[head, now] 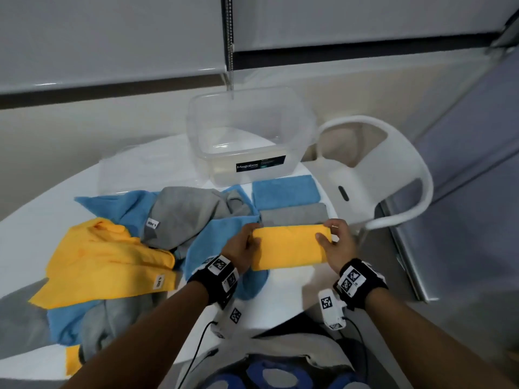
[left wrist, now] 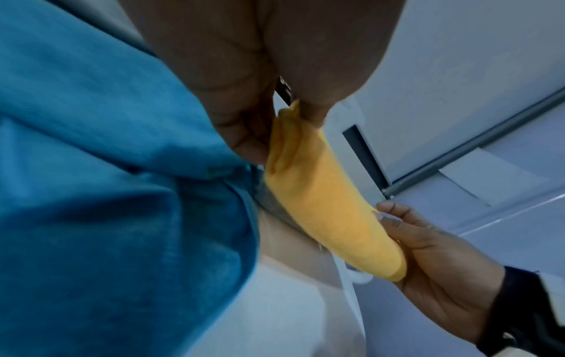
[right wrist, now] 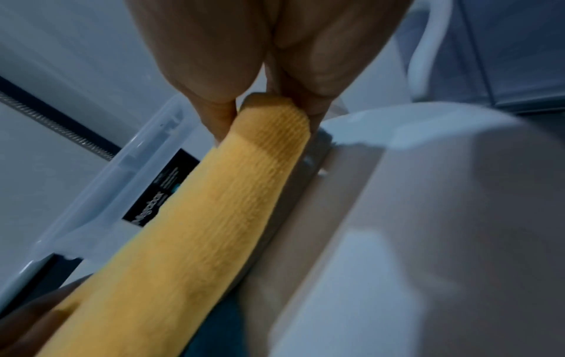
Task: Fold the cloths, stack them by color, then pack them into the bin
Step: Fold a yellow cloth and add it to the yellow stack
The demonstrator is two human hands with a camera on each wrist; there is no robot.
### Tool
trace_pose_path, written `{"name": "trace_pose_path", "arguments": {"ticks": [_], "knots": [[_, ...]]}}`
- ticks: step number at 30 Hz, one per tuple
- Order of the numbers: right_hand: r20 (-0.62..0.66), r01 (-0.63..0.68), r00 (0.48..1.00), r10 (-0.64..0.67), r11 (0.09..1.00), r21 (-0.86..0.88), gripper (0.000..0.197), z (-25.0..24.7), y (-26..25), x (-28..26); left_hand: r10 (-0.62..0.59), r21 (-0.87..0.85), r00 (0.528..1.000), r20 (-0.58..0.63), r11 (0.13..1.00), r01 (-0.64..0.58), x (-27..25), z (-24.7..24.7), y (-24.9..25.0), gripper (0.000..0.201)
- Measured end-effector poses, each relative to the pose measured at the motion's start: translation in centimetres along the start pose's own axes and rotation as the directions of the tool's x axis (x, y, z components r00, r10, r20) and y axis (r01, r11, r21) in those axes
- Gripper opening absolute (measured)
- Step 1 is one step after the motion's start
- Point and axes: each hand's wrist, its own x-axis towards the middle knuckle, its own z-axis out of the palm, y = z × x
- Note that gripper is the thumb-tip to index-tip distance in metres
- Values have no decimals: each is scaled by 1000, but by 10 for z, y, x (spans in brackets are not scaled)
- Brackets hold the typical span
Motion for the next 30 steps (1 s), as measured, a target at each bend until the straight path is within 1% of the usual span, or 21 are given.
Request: {"name": "trace_pose_path", "arguments": {"ticks": [2, 4, 7, 9, 11, 14, 16, 19, 20, 22, 24, 26, 27, 28, 30], "knots": [[-40, -93, 995, 92, 995, -24, 24, -11, 13, 7, 5, 87, 997, 77, 996, -12, 9, 15, 7, 60], [-39, -141, 989, 140, 989, -47, 25, -21, 25, 14, -5, 156, 993, 116, 988, -14, 19, 28, 9, 62], [7, -166, 986, 168, 980, -108, 29, -28, 37, 24, -34, 173, 995, 95, 985, 17, 36, 46, -6, 59], [57, -144, 986, 156, 973, -180, 35, -28, 44, 31, -61, 190, 996, 66, 981, 48, 44, 56, -19, 49], [90, -119, 985, 146, 962, -247, 41, -26, 51, 35, -86, 174, 996, 7, 981, 83, 35, 53, -7, 41], [113, -103, 982, 148, 937, -335, 31, -24, 53, 39, -87, 182, 993, -85, 978, 101, 33, 58, -10, 38], [151, -70, 979, 136, 923, -379, 26, -24, 52, 40, -86, 201, 992, -94, 974, 103, 29, 60, -12, 38], [201, -30, 972, 118, 919, -394, 27, -25, 56, 39, -97, 226, 987, -129, 966, 125, 25, 55, -16, 36], [208, -28, 971, 119, 919, -393, 27, -26, 56, 37, -112, 238, 982, -149, 960, 146, 24, 51, -19, 34], [224, 0, 970, 93, 923, -384, 28, -27, 56, 35, -189, 270, 965, -179, 934, 233, 24, 45, -23, 35], [238, 41, 970, 53, 928, -371, 28, -29, 56, 33, -219, 313, 955, -201, 909, 274, 23, 40, -24, 36], [247, 84, 969, 9, 927, -364, 28, -28, 56, 32, -195, 353, 959, -208, 899, 259, 20, 41, -18, 32], [251, 104, 968, -10, 926, -362, 28, -28, 55, 31, -160, 378, 965, -209, 896, 231, 18, 42, -14, 30], [251, 115, 968, -22, 925, -363, 29, -28, 54, 30, -96, 418, 972, -216, 890, 181, 16, 44, -9, 30], [229, 116, 973, -29, 919, -376, 32, -27, 51, 31, 85, 548, 979, -183, 836, 30, 12, 49, -3, 33]]}}
